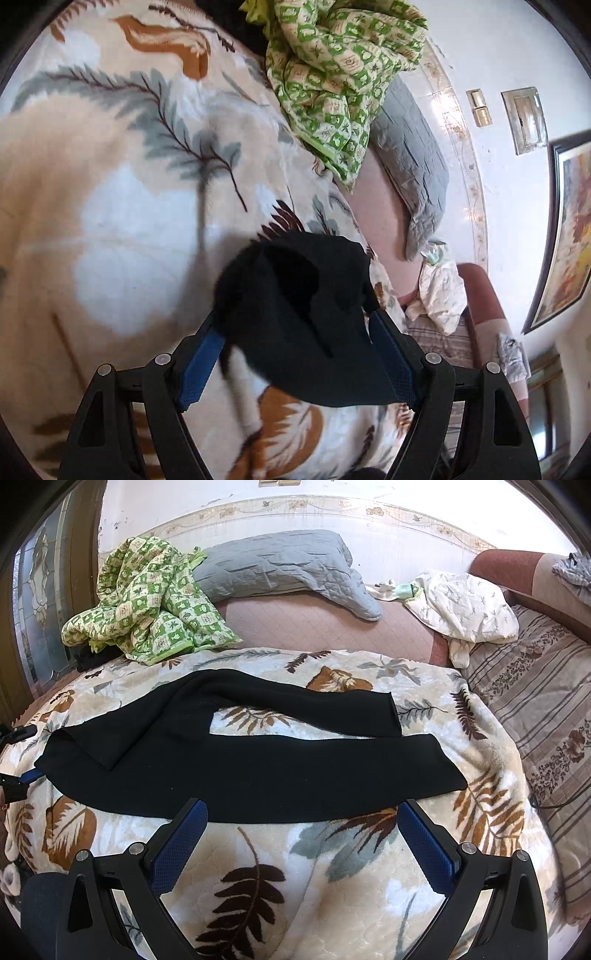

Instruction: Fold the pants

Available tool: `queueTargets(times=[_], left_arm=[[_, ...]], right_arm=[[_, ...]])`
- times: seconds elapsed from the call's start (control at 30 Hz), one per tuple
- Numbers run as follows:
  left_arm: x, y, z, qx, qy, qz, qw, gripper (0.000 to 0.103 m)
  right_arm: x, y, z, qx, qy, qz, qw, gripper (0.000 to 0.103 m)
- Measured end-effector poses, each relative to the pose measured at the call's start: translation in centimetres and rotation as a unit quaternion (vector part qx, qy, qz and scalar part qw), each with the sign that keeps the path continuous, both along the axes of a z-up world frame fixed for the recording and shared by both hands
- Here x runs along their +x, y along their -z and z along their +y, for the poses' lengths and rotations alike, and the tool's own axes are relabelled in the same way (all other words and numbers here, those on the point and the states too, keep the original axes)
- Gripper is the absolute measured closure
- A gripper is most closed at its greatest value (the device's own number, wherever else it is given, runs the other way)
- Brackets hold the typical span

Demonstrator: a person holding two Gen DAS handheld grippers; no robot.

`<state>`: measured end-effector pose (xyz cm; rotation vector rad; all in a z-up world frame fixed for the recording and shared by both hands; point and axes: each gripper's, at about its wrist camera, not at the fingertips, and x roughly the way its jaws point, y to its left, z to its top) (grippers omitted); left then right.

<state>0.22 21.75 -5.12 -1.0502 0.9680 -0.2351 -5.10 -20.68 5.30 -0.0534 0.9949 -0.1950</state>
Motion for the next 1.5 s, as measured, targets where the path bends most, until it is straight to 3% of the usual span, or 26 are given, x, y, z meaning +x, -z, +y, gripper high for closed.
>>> queueTargets(times=[0.03, 0.17, 0.37, 0.5, 0.57, 0.7, 0.73, 0.8, 0.83, 0.87, 0.9, 0.93, 1.07, 1.2, 1.3, 1.33, 1.37, 1.5], left_arm=[[0.0, -0.3, 0.1, -0.007, -0.003, -0.007, 0.9999, 0.034], [0.7, -0.7, 0.4, -0.012, -0.002, -0.028, 0.9995, 0.034], [2.2, 1.6, 0.0, 0.024, 0.012, 0.026, 0.9993, 0.034], [2.8, 0.5, -0.6, 0.060, 0.009, 0.030, 0.9977, 0.033], [3.0, 0.2, -0.9, 0.071, 0.003, 0.032, 0.9969, 0.034], [2.7, -0.8, -2.0, 0.107, 0.006, 0.028, 0.9938, 0.034], [2.6, -0.9, -2.5, 0.116, 0.010, 0.027, 0.9928, 0.034], [2.1, -1.2, -3.3, 0.130, 0.014, 0.028, 0.9911, 0.036], [1.7, -1.1, -3.7, 0.131, 0.018, 0.027, 0.9908, 0.048], [1.7, -1.4, -3.9, 0.131, 0.020, 0.031, 0.9907, 0.058], [1.8, -0.9, -4.5, 0.134, 0.024, 0.038, 0.9899, 0.076], [2.1, -0.5, -4.9, 0.140, 0.025, 0.043, 0.9889, 0.086], [2.0, -1.0, -5.7, 0.169, 0.023, 0.041, 0.9845, 0.091], [1.4, -1.3, -5.9, 0.169, 0.012, 0.043, 0.9846, 0.096], [1.1, -1.3, -5.9, 0.160, 0.001, 0.047, 0.9860, 0.098], [0.9, -1.4, -5.9, 0.159, -0.002, 0.047, 0.9861, 0.098], [0.7, -1.5, -5.8, 0.159, -0.006, 0.045, 0.9862, 0.098], [-0.2, -1.7, -4.9, 0.155, -0.014, 0.039, 0.9870, 0.099]], right_arm=[[0.0, 0.1, 0.0, -0.001, -0.001, 0.002, 1.000, 0.000], [0.1, 0.3, 0.1, 0.000, -0.002, 0.006, 1.000, 0.000], [0.2, 0.3, 0.0, 0.005, 0.003, 0.001, 1.000, 0.000], [0.0, -0.1, -1.1, 0.035, 0.012, -0.003, 0.999, 0.001], [-0.5, -1.3, -3.6, 0.084, 0.024, -0.025, 0.996, 0.002], [-0.9, -3.9, -10.4, 0.097, 0.074, -0.051, 0.991, 0.000], [-1.1, -4.0, -13.2, 0.128, 0.103, -0.053, 0.985, 0.001], [-1.2, -2.9, -18.8, 0.224, 0.161, -0.042, 0.960, 0.001], [-1.2, -1.6, -21.6, 0.288, 0.181, -0.033, 0.940, 0.010], [-1.2, -0.5, -23.1, 0.329, 0.191, -0.024, 0.924, 0.028], [-1.2, 0.6, -24.2, 0.359, 0.204, -0.013, 0.911, 0.037], [-1.4, 2.1, -25.2, 0.384, 0.225, 0.005, 0.895, 0.049], [-1.3, 5.4, -26.5, 0.412, 0.253, 0.031, 0.875, 0.050], [-0.9, 8.9, -28.0, 0.432, 0.283, 0.027, 0.856, 0.051], [0.8, 10.0, -28.2, 0.445, 0.258, 0.013, 0.858, 0.062], [1.3, 10.3, -28.3, 0.448, 0.249, 0.014, 0.858, 0.074], [1.6, 10.3, -28.4, 0.435, 0.246, 0.019, 0.866, 0.100], [0.7, 7.0, -26.8, 0.414, 0.205, 0.006, 0.887, 0.100]])
